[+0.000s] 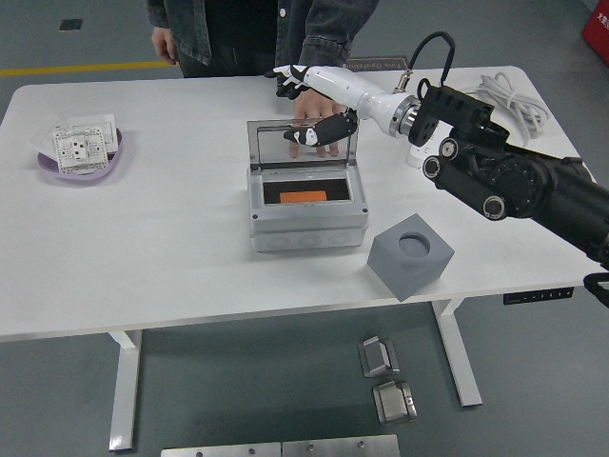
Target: Pick up the cylinder from the cube,place it in the box,flap close box
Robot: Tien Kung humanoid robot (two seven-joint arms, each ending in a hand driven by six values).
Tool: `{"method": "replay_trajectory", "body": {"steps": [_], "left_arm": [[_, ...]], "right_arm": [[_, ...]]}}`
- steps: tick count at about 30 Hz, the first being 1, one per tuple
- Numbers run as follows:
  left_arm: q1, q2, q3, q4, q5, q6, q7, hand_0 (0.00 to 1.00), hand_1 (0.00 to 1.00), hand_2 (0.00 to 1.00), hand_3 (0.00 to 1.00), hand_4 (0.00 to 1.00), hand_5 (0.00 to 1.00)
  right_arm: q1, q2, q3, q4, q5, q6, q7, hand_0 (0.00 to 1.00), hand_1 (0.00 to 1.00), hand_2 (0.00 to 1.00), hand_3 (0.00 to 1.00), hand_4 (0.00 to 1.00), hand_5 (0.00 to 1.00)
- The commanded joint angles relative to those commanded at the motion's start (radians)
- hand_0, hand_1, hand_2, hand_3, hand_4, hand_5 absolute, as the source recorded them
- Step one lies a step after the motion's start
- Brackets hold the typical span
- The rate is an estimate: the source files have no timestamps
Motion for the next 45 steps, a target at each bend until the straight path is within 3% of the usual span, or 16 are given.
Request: {"method": "replay_trajectory", "body": {"steps": [7, 8, 12, 17, 28, 45], "left_arm": [[-0.018, 0.009, -0.001, -0.002, 0.007, -0.001, 0.001, 0.674, 0.678, 0.592, 0.604, 0.612, 0.266], [-0.021, 0.011, 0.002, -0.003, 0.004, -0.001, 0.0, 0.673, 0.677, 0.592, 0.603, 0.613, 0.266], [-0.026, 0.014, 0.013, -0.005, -0.004, 0.0, -0.004, 0.673, 0.677, 0.592, 0.603, 0.613, 0.266], [-0.027, 0.014, 0.028, -0.006, -0.018, 0.0, -0.01, 0.672, 0.676, 0.591, 0.602, 0.611, 0.267], [-0.019, 0.008, 0.053, -0.009, -0.044, 0.003, -0.024, 0.671, 0.676, 0.592, 0.602, 0.61, 0.264], [0.0, -0.004, -0.038, -0.017, 0.038, 0.004, -0.027, 0.67, 0.676, 0.592, 0.603, 0.612, 0.27]], "right_arm": [[0.041, 0.04, -0.131, -0.161, 0.125, 0.006, 0.01, 0.791, 0.72, 0.805, 0.933, 0.785, 0.255], [0.041, 0.044, -0.157, -0.188, 0.147, 0.005, 0.012, 0.806, 0.733, 0.807, 0.933, 0.796, 0.295], [0.035, 0.053, -0.216, -0.228, 0.189, 0.0, 0.017, 0.806, 0.733, 0.807, 0.933, 0.796, 0.295], [0.019, 0.061, -0.247, -0.221, 0.192, -0.011, 0.019, 0.816, 0.737, 0.807, 0.935, 0.799, 0.314], [-0.024, 0.037, -0.2, -0.102, 0.085, -0.044, 0.012, 0.815, 0.738, 0.808, 0.929, 0.788, 0.322], [-0.107, -0.077, -0.108, 0.188, -0.136, -0.063, -0.037, 0.804, 0.732, 0.813, 0.934, 0.79, 0.381]]}}
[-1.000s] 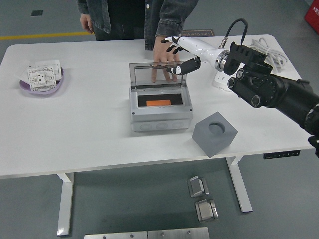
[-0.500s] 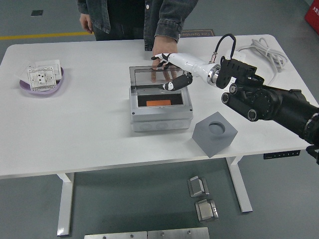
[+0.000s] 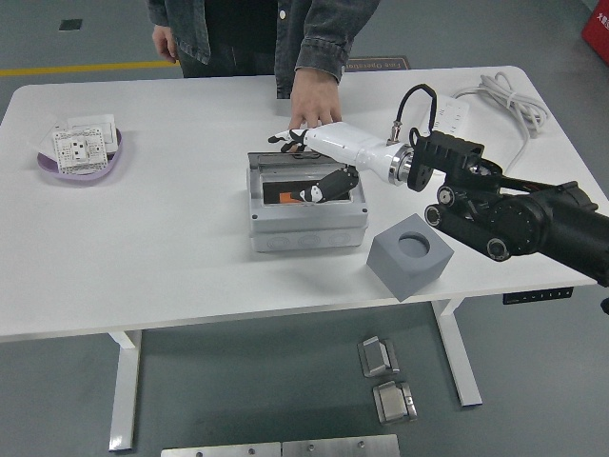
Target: Pick up the cylinder from the cube,place it in the box,flap close box
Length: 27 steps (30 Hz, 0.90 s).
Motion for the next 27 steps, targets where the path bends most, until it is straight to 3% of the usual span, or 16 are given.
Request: {"method": "replay_trajectory", "body": {"steps": [9, 17, 22, 27], "left_arm": [[0.01, -0.009, -0.009, 0.0, 0.005, -0.001, 0.0, 0.67, 0.676, 0.592, 0.603, 0.612, 0.269], [0.013, -0.012, 0.012, 0.006, -0.015, 0.0, 0.0, 0.669, 0.676, 0.592, 0.603, 0.612, 0.27], [0.03, -0.015, 0.077, 0.02, -0.072, 0.004, 0.006, 0.669, 0.676, 0.592, 0.603, 0.612, 0.27], [0.054, -0.018, 0.016, 0.034, -0.006, 0.004, 0.039, 0.669, 0.675, 0.592, 0.603, 0.613, 0.271]], "right_arm": [[-0.089, -0.052, 0.059, 0.081, -0.052, 0.005, -0.022, 0.788, 0.73, 0.816, 0.939, 0.789, 0.384], [-0.143, -0.081, 0.16, 0.109, -0.095, 0.011, -0.032, 0.78, 0.726, 0.816, 0.942, 0.785, 0.4], [-0.224, -0.157, 0.285, 0.189, -0.184, 0.062, -0.079, 0.78, 0.726, 0.816, 0.942, 0.785, 0.4], [-0.337, -0.251, 0.453, 0.296, -0.253, 0.123, -0.134, 0.771, 0.724, 0.814, 0.944, 0.782, 0.402]]}}
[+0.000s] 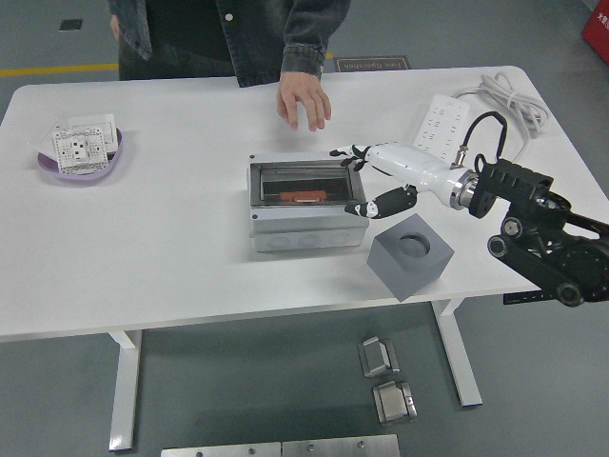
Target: Pick up the cylinder from the cube,place it in the box,flap close box
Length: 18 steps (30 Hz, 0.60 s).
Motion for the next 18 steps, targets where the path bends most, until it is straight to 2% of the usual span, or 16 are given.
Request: {"method": "replay_trajectory", "body": {"steps": [3, 5, 8, 10, 13, 14, 18], "left_arm": [[0.009, -0.002, -0.057, 0.002, 0.057, 0.001, 0.014, 0.669, 0.676, 0.592, 0.602, 0.613, 0.272], [0.013, -0.006, -0.088, 0.003, 0.087, 0.003, 0.017, 0.669, 0.676, 0.592, 0.602, 0.613, 0.272], [0.017, -0.013, -0.112, 0.003, 0.111, 0.004, 0.021, 0.669, 0.675, 0.592, 0.603, 0.613, 0.27], [0.018, -0.015, -0.119, 0.003, 0.117, 0.004, 0.022, 0.669, 0.675, 0.592, 0.603, 0.613, 0.27], [0.018, -0.017, -0.117, 0.004, 0.117, 0.005, 0.021, 0.669, 0.675, 0.592, 0.603, 0.613, 0.27], [0.018, -0.017, -0.117, 0.004, 0.117, 0.005, 0.021, 0.67, 0.675, 0.591, 0.603, 0.614, 0.27], [0.015, -0.013, -0.119, 0.004, 0.123, 0.005, 0.02, 0.67, 0.675, 0.591, 0.603, 0.614, 0.27]], "right_arm": [[-0.068, -0.036, 0.091, 0.056, 0.014, -0.001, 0.002, 0.769, 0.714, 0.801, 0.928, 0.783, 0.418], [-0.125, -0.048, 0.165, 0.095, 0.053, -0.025, 0.028, 0.769, 0.714, 0.801, 0.928, 0.783, 0.418], [-0.225, -0.042, 0.281, 0.137, 0.149, -0.068, 0.095, 0.769, 0.708, 0.78, 0.9, 0.788, 0.434], [-0.278, -0.035, 0.34, 0.142, 0.21, -0.077, 0.13, 0.769, 0.708, 0.78, 0.9, 0.788, 0.434], [-0.371, 0.0, 0.433, 0.116, 0.331, -0.042, 0.191, 0.769, 0.708, 0.78, 0.9, 0.788, 0.434], [-0.395, 0.007, 0.457, 0.109, 0.367, -0.032, 0.203, 0.757, 0.705, 0.768, 0.857, 0.786, 0.438], [-0.484, 0.023, 0.53, 0.096, 0.514, -0.008, 0.229, 0.757, 0.705, 0.768, 0.857, 0.786, 0.438]]}}
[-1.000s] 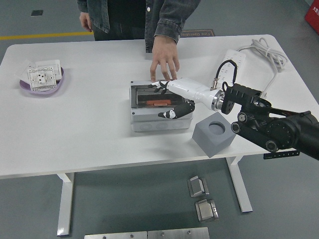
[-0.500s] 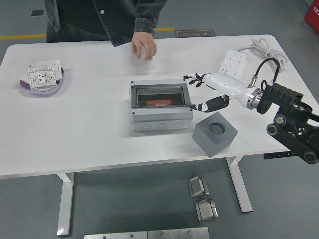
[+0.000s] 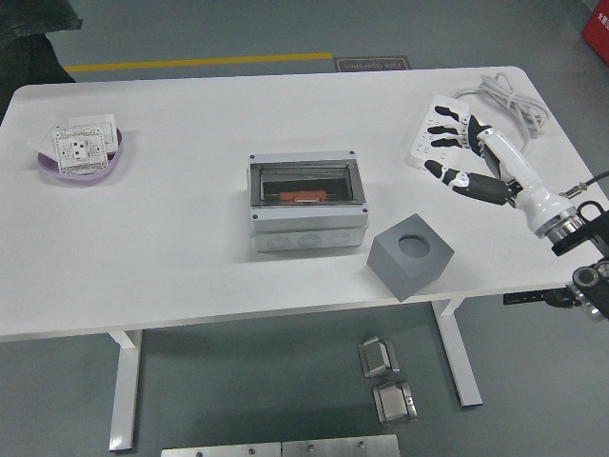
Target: Pick up the cylinder from the cube,place it in the box,flap close box
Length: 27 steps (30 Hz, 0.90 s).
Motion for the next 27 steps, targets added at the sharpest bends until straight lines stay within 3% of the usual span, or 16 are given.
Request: {"method": "replay_trajectory", "body": {"steps": [7, 8, 13, 14, 27], "left_arm": [[-0.007, 0.01, 0.056, 0.0, -0.02, 0.003, -0.001, 0.67, 0.675, 0.592, 0.603, 0.614, 0.27], [-0.006, 0.011, 0.047, 0.0, -0.006, 0.003, 0.004, 0.671, 0.674, 0.592, 0.604, 0.616, 0.27], [-0.003, 0.016, -0.02, 0.0, 0.068, 0.001, 0.021, 0.671, 0.674, 0.592, 0.604, 0.616, 0.27], [-0.003, 0.017, -0.023, 0.0, 0.069, 0.0, 0.021, 0.671, 0.673, 0.591, 0.605, 0.618, 0.27], [-0.001, 0.048, 0.027, 0.0, 0.013, 0.001, 0.007, 0.671, 0.672, 0.592, 0.605, 0.62, 0.273]], "right_arm": [[-0.055, 0.003, 0.022, 0.002, 0.198, 0.005, 0.012, 0.773, 0.721, 0.779, 0.848, 0.801, 0.456], [-0.056, 0.002, 0.022, 0.001, 0.22, 0.005, 0.012, 0.831, 0.783, 0.848, 0.912, 0.962, 0.721], [-0.065, 0.001, 0.031, 0.002, 0.256, 0.001, 0.014, 0.831, 0.783, 0.848, 0.912, 0.962, 0.721], [-0.068, 0.001, 0.036, 0.002, 0.253, 0.0, 0.015, 0.84, 0.786, 0.849, 0.909, 0.98, 0.813], [-0.073, -0.021, 0.058, 0.01, 0.208, -0.012, 0.012, 0.837, 0.784, 0.844, 0.904, 0.979, 0.823]]}}
